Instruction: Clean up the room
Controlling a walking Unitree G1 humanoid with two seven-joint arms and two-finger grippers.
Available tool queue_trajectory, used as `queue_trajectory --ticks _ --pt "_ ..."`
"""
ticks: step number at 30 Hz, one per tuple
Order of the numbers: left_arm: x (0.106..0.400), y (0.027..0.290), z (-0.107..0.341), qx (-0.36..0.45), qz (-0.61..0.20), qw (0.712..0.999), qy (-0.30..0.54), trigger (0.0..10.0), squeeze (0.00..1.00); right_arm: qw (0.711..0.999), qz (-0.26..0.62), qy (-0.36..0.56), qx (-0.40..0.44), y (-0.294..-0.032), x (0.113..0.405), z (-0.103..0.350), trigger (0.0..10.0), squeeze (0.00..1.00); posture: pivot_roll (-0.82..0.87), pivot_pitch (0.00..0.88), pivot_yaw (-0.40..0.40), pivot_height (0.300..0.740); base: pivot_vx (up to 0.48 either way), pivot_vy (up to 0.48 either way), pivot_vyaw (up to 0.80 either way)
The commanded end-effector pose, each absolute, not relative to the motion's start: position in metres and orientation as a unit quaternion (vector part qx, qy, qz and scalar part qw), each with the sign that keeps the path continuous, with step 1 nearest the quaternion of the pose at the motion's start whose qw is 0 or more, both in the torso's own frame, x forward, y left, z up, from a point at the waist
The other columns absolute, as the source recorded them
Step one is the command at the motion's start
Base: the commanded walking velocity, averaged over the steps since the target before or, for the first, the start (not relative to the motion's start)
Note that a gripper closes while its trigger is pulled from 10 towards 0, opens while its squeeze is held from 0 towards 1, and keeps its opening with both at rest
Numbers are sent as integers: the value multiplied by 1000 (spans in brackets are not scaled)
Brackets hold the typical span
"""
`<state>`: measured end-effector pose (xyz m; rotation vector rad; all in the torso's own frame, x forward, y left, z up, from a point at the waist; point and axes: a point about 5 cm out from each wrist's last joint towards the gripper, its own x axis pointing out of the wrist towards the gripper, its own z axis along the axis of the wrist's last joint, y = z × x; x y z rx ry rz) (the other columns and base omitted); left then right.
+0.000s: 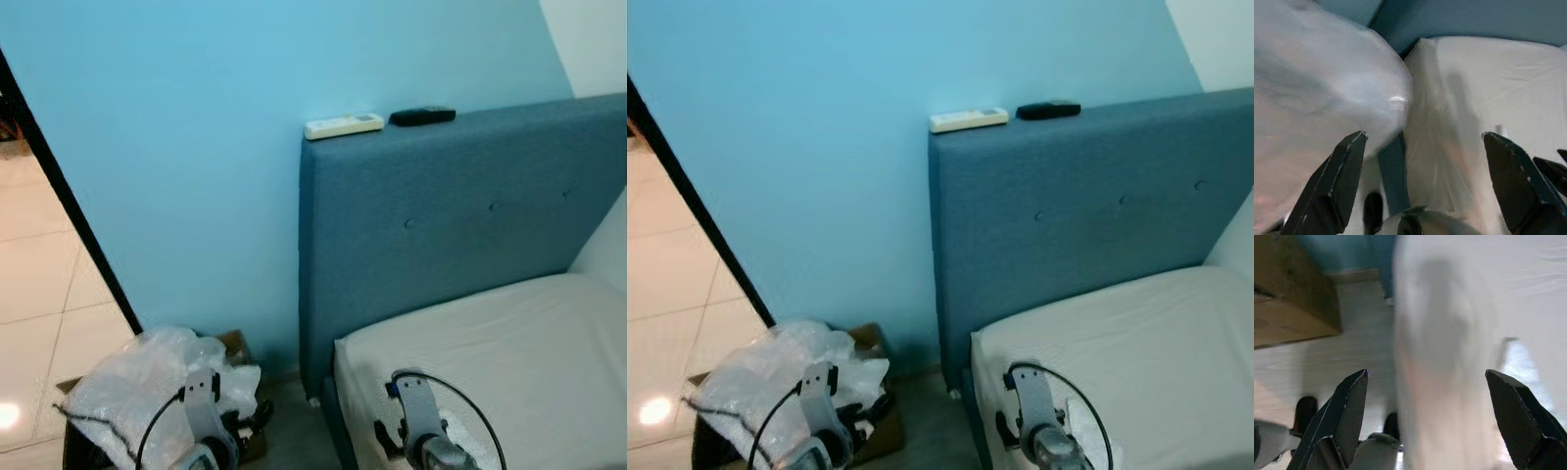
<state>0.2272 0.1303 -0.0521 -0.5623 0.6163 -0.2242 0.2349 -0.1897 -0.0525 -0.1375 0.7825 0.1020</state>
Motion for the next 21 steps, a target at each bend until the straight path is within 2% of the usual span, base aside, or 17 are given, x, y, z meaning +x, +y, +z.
queue_trajectory --ticks 1,15,21 --pt "227 133 -52 -266 -107 910 300 10000 0 921 50 383 -57 -186 236 -53 10000 0 -74 0 -17 722 0 0 0" --pt "231 136 -49 -245 -117 916 294 10000 0 924 66 377 -30 -179 243 -49 10000 0 -78 0 -16 722 0 0 0" --pt "249 131 -34 -244 -143 925 253 10000 0 933 63 353 -7 -180 253 -40 10000 0 -75 0 -18 697 0 0 0"
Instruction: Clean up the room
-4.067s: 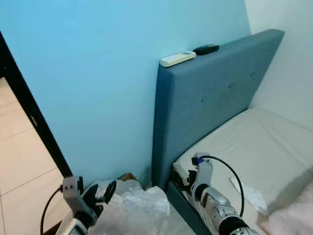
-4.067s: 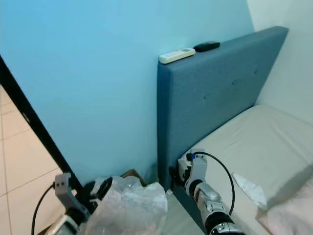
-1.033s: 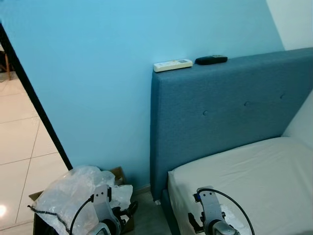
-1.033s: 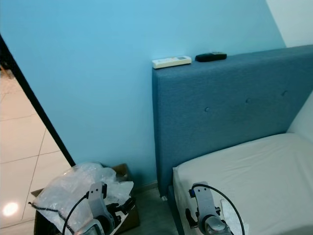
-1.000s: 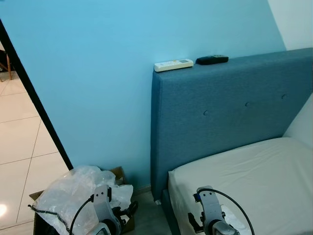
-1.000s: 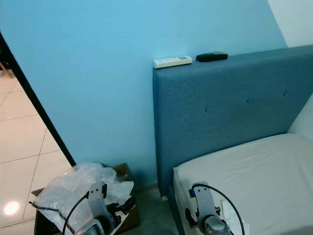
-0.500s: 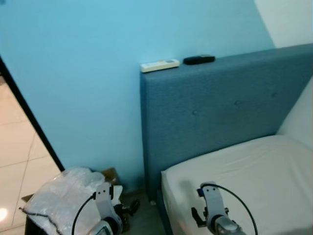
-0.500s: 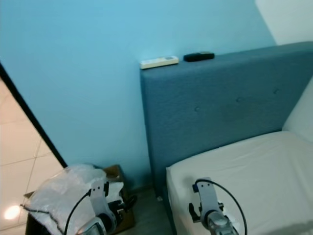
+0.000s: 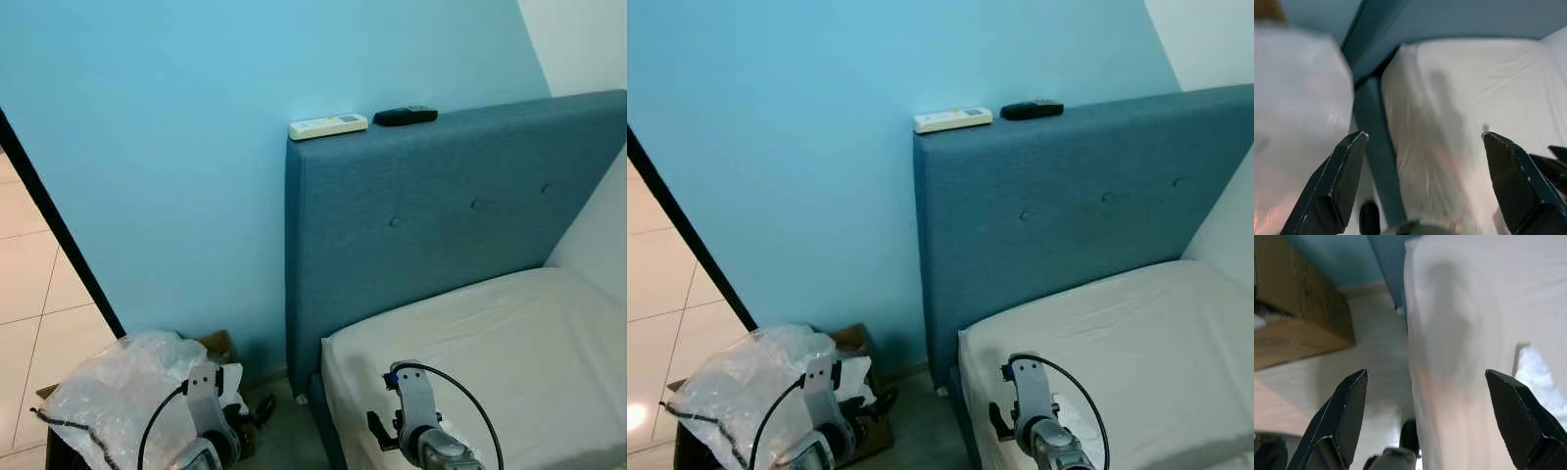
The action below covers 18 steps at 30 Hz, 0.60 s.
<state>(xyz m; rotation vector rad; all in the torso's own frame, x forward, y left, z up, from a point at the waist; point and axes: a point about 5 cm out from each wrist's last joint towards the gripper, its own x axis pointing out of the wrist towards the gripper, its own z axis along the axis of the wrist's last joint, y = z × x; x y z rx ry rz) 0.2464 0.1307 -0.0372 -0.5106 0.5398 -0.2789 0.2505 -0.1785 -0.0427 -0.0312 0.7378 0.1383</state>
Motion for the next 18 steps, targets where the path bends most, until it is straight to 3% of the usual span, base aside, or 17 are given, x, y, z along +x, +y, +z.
queue_trajectory --ticks 1,9,11,14,18 --pt "258 127 -25 -249 -163 927 229 10000 0 938 52 342 -3 -184 259 -35 10000 0 -75 0 -17 687 0 0 0" --pt "280 111 2 -254 -246 921 162 10000 0 951 30 309 2 -194 275 -20 10000 0 -75 0 -13 667 0 0 0" --pt "287 101 17 -255 -303 909 131 10000 0 957 23 290 6 -198 283 -12 10000 0 -78 0 -11 657 0 0 0" --pt "287 101 17 -255 -303 909 131 10000 0 957 23 290 6 -198 283 -12 10000 0 -78 0 -11 657 0 0 0" --pt "292 82 41 -260 -408 872 83 10000 0 965 10 263 -10 -208 294 2 10000 0 -77 0 -9 642 0 0 0"
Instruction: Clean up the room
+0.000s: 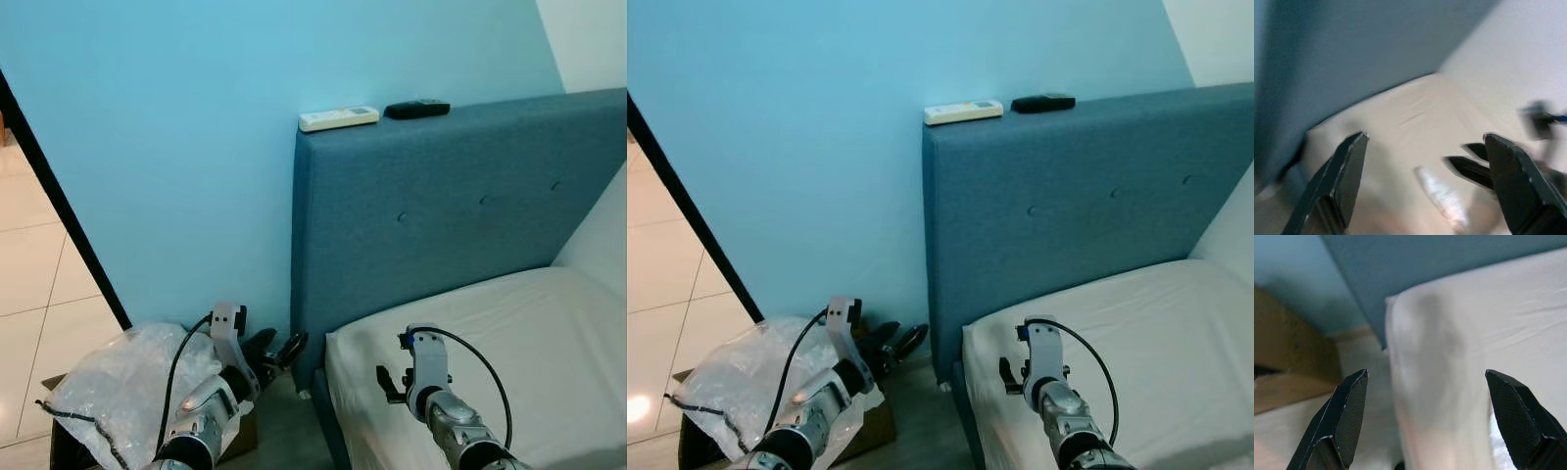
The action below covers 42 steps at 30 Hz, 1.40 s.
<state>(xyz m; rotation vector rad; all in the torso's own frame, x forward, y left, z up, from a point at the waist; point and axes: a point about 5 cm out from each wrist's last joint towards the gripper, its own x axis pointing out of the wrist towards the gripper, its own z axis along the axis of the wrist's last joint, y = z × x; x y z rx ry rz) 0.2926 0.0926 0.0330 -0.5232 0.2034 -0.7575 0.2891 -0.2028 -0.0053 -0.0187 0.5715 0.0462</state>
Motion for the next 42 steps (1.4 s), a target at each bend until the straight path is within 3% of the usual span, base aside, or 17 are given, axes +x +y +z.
queue_trajectory --ticks 1,3,6,8,16,26,42 --pt "292 82 41 -260 -408 872 83 10000 0 965 10 263 -10 -208 294 2 10000 0 -77 0 -9 642 0 0 0" --pt "291 72 54 -258 -453 851 61 10000 0 967 3 251 -48 -215 300 9 10000 0 -75 0 -4 632 0 0 0" --pt "291 68 62 -258 -467 844 47 10000 0 964 -4 244 -104 -223 305 16 10000 0 -71 0 3 622 0 0 0" --pt "291 68 62 -258 -467 844 47 10000 0 964 -4 244 -104 -223 305 16 10000 0 -71 0 3 622 0 0 0" --pt "286 68 76 -251 -473 844 22 10000 0 935 -18 265 -236 -246 306 24 10000 0 -51 30 20 592 0 0 0" --pt "270 77 90 -228 -494 839 21 10000 0 920 -25 243 -307 -258 312 37 10000 0 -18 78 52 562 0 0 0" --pt "242 94 124 -222 -496 840 15 10000 0 837 -10 231 -496 -261 322 49 10000 0 87 231 105 527 0 0 0"
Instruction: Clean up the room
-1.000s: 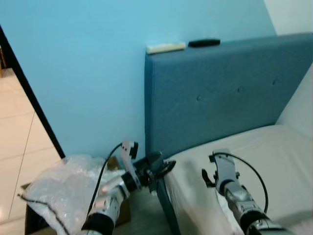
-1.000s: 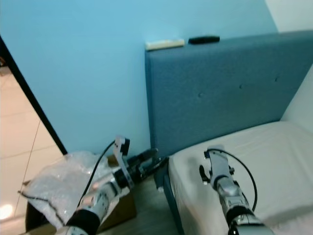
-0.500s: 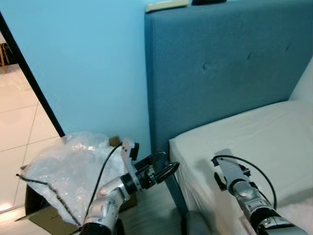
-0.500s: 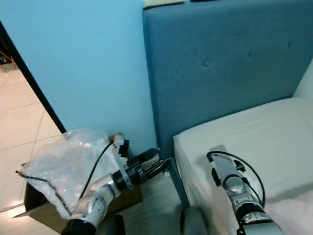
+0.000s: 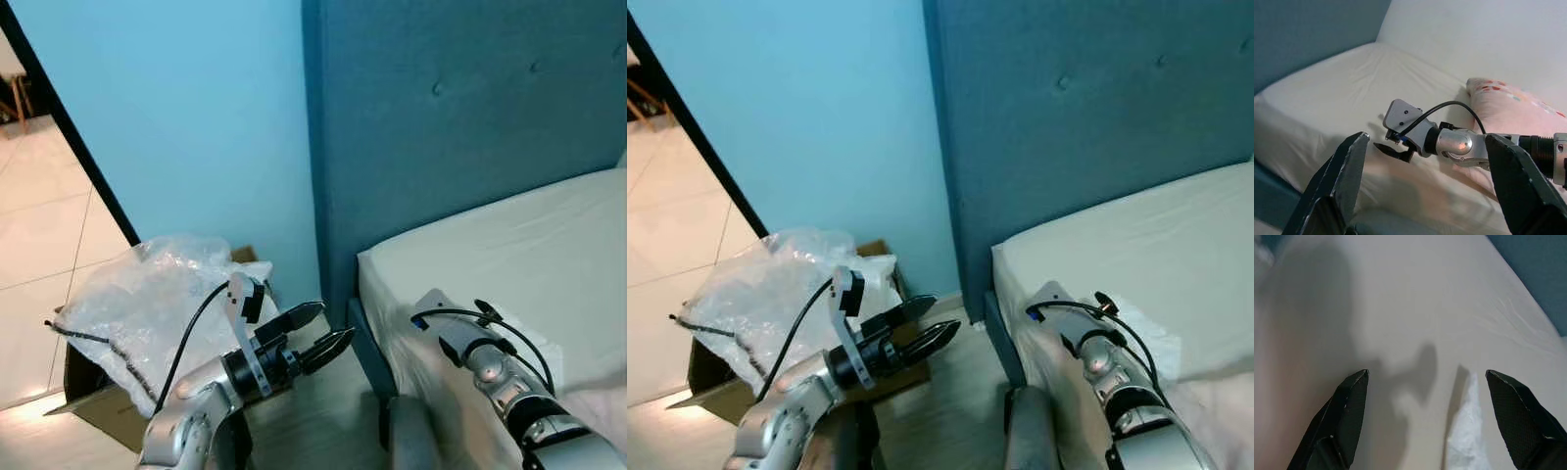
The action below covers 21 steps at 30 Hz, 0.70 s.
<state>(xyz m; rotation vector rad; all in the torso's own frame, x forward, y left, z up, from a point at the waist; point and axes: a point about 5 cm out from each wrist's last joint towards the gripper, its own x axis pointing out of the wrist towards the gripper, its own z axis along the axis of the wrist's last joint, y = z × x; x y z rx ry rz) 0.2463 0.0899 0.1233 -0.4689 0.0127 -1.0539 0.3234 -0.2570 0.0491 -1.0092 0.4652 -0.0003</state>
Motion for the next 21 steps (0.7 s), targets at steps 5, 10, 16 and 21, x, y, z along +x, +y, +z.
queue_trajectory --ticks 5,10,16,21 --pt "234 97 128 -223 -495 840 23 10000 0 817 -64 231 -524 -277 324 59 10000 0 92 251 114 527 0 0 0" --pt "227 97 133 -225 -496 838 36 10000 0 787 -134 237 -554 -303 320 72 10000 0 100 281 130 527 0 0 0" --pt "220 96 142 -228 -504 832 45 10000 0 775 -175 269 -545 -320 311 72 10000 0 104 308 145 527 0 0 0" --pt "216 96 145 -228 -506 830 50 10000 0 774 -188 290 -531 -325 304 67 10000 0 110 315 150 527 0 0 0"
